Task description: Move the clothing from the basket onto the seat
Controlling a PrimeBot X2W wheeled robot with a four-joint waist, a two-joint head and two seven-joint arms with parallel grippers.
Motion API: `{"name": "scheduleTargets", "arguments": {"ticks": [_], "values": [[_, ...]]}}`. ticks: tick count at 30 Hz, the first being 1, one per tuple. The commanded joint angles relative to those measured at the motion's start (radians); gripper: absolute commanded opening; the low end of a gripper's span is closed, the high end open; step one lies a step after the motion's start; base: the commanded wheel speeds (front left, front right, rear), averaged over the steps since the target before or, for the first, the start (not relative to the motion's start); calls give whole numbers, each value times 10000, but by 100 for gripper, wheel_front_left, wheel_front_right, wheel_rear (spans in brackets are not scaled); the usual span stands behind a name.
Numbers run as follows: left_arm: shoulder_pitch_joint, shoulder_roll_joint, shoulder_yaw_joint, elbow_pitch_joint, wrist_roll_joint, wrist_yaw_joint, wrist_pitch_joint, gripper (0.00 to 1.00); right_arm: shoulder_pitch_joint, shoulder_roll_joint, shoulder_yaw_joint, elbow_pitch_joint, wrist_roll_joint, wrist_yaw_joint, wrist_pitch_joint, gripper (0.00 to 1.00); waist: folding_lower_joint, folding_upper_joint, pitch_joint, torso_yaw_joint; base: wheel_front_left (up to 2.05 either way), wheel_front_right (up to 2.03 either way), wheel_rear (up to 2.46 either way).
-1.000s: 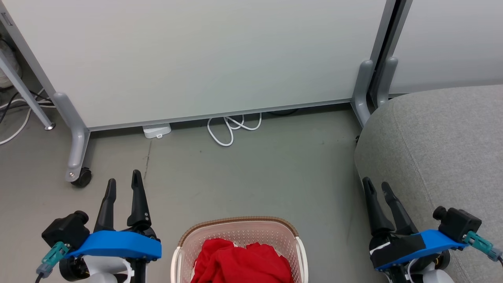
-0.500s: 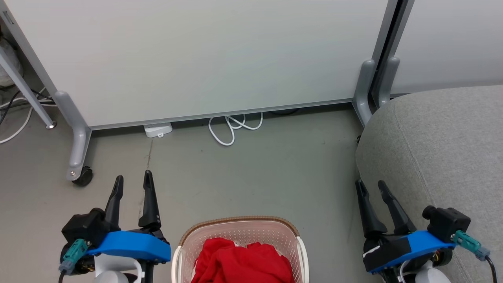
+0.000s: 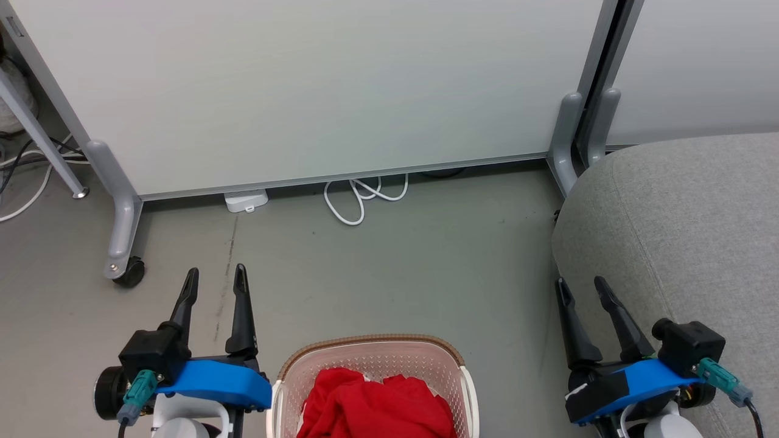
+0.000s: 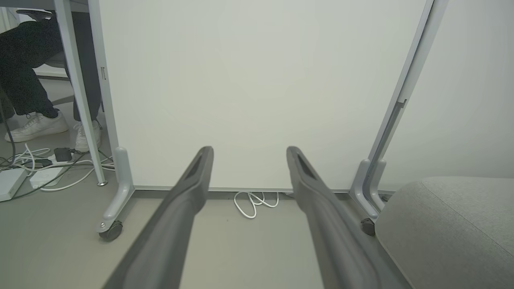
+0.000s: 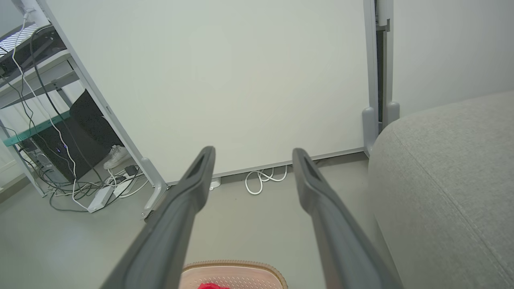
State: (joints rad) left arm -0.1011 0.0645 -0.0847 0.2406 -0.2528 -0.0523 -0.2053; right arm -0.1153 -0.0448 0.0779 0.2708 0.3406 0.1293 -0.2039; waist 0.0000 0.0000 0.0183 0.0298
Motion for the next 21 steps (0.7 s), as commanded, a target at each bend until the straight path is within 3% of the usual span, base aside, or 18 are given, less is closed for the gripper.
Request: {"name": "scheduleTargets", "arguments": {"ticks": [1, 21], "values": [[-185, 67, -73, -13, 236, 30, -91, 100, -155, -71, -32, -14, -247, 18, -107, 100, 0, 0, 2, 1, 0, 0, 0], [-230, 49, -298, 469, 1726, -36, -472, 100, -215, -80, -187, 556, -1950, 22, -480, 100, 0, 0, 8, 31, 0, 0, 0]]}}
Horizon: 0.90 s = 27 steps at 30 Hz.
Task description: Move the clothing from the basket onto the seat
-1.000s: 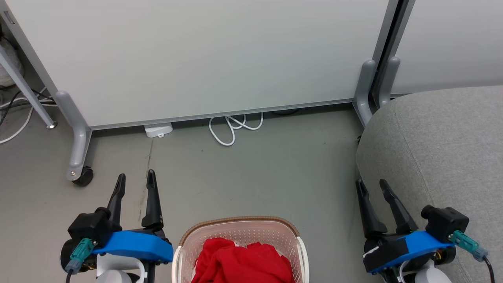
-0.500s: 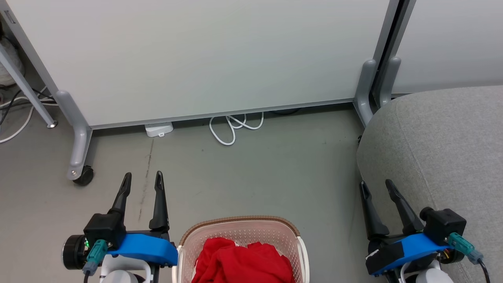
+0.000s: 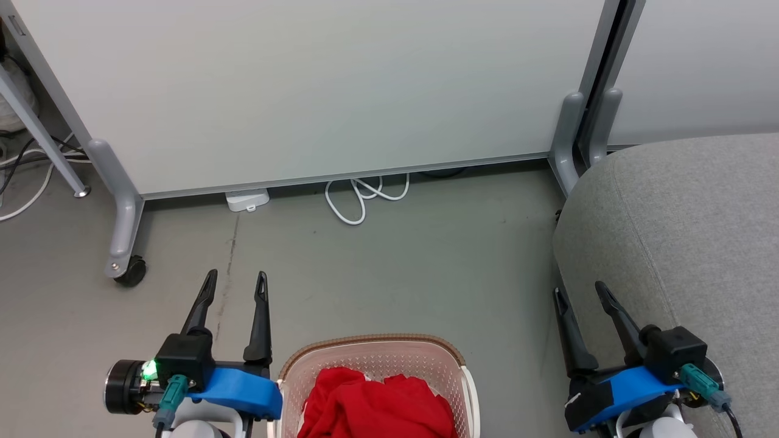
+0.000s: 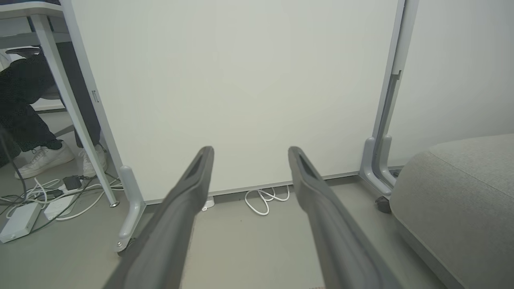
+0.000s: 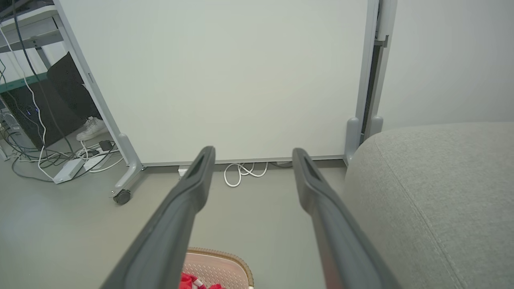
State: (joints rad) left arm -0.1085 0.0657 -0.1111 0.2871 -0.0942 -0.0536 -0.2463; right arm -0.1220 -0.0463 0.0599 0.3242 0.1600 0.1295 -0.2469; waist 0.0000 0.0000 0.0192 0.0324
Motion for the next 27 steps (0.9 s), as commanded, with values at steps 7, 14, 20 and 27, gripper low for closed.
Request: {"name": "scheduleTargets", "arguments": {"ticks": [7, 14, 20, 27], "values": [[-162, 13, -106, 182, 594, -48, -180, 100, -197, -67, 6, 228, -653, 21, -179, 100, 0, 0, 0, 42, 0, 0, 0], [-170, -10, -76, 267, 631, -58, -204, 100, -188, -67, 26, 367, -697, 14, -205, 100, 0, 0, 9, 48, 0, 0, 0], [-155, -25, -24, 346, 587, -95, -204, 100, -214, -67, 29, 463, -654, 14, -205, 100, 0, 0, 13, 37, 0, 0, 0], [-197, -51, 4, 406, 559, -150, -204, 100, -261, -65, 40, 508, -619, 14, -205, 100, 0, 0, 52, 36, 0, 0, 0]]}}
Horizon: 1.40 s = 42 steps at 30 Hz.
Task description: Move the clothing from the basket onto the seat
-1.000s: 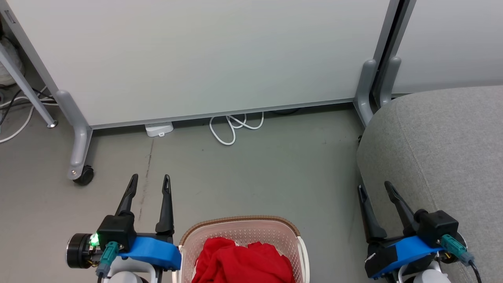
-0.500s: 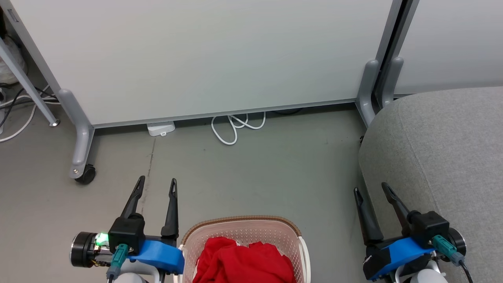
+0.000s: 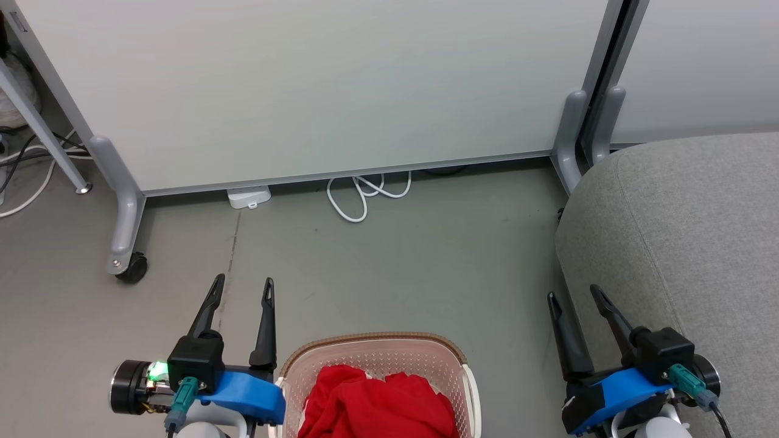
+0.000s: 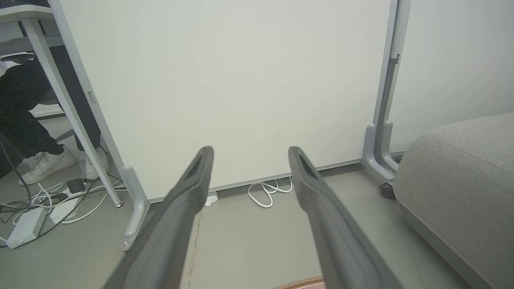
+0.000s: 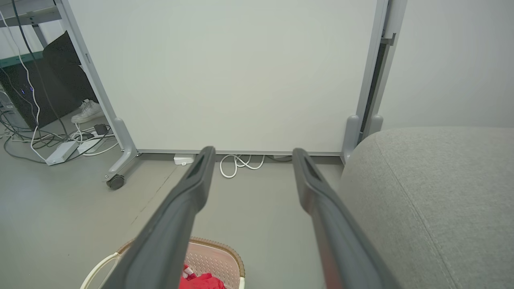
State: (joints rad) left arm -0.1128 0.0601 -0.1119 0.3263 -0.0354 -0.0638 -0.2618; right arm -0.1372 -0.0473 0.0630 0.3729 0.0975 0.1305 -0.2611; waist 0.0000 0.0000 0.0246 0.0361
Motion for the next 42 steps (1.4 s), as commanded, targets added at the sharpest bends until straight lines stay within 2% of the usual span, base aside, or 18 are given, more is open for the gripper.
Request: {"name": "scheduleTargets", "arguments": {"ticks": [1, 11, 18, 30, 42], "values": [[-157, 2, 19, 24, -36, -61, -49, 100, -119, -56, 10, 16, 6, 4, -63, 100, 0, 0, 8, 0, 0, 0, 0], [-622, 39, -212, 374, 81, -294, -49, 100, -344, -56, 82, -39, 76, 4, -63, 100, 0, 0, 383, -134, 0, 0, 0], [-1313, 96, -543, 1164, -74, -518, -41, 100, -610, -54, 124, -132, 37, 4, -63, 100, 0, 0, 931, -409, 0, 0, 0], [-2834, 227, -1485, 3719, -550, -685, -41, 100, -1381, -53, 154, -385, -68, 4, -61, 100, 0, 0, 2466, -945, 0, 0, 0], [-4320, 368, -2931, 6284, -1804, -673, -39, 100, -2124, -50, 107, -723, -240, 4, -63, 100, 0, 0, 4030, -1224, 0, 0, 0]]}}
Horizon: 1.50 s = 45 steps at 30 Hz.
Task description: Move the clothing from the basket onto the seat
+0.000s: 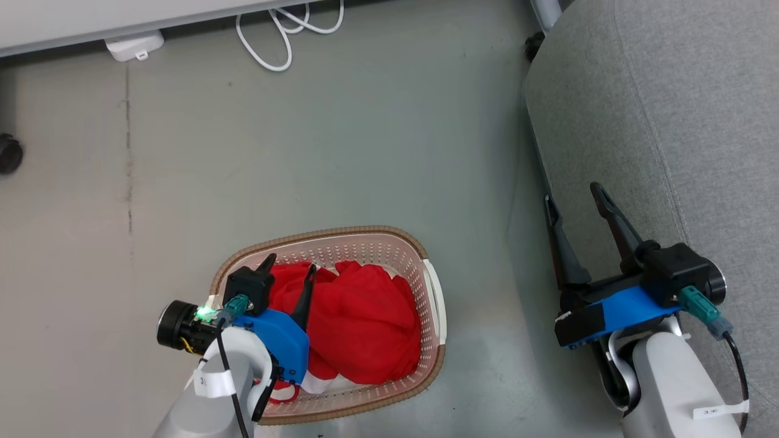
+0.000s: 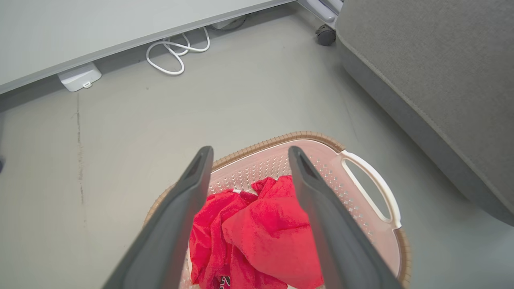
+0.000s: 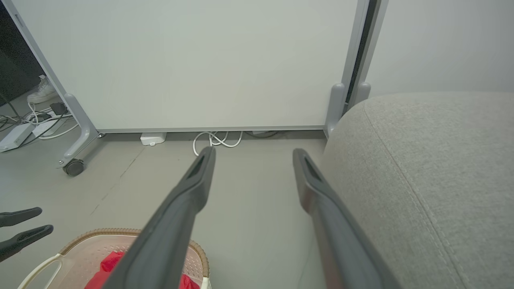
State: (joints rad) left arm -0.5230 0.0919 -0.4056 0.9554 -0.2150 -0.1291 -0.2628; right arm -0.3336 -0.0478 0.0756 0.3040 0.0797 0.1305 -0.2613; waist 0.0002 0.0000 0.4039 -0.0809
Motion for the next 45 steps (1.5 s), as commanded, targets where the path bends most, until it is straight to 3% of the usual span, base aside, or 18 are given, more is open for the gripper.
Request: {"name": "scheduleTargets", "arguments": {"ticks": [1, 10, 17, 31, 45], "values": [[-328, 71, -150, 213, -114, -19, -30, 100, -215, -44, -29, -69, -107, 4, -59, 100, -2, 0, 378, -63, 0, 0, 0], [-1189, -2, -1237, 1744, -1290, -20, 27, 100, -697, -44, -53, -297, -303, 4, -61, 100, -2, 0, 1411, -48, 0, 0, 0], [-1592, -86, -2080, 2340, -2355, -19, 711, 100, -1022, -44, -104, -457, -559, 4, -61, 100, -2, 0, 2129, 52, 0, 0, 0], [-1954, 117, -3268, 2002, -4557, -20, 1985, 100, -1343, -44, -222, -708, -958, 4, -59, 100, -2, 0, 3236, 247, 0, 0, 0], [-2875, 275, -4468, 1852, -6126, -20, 2147, 100, -1564, -44, -301, -1105, -1260, 4, -60, 100, -2, 0, 4416, 291, 0, 0, 0]]}}
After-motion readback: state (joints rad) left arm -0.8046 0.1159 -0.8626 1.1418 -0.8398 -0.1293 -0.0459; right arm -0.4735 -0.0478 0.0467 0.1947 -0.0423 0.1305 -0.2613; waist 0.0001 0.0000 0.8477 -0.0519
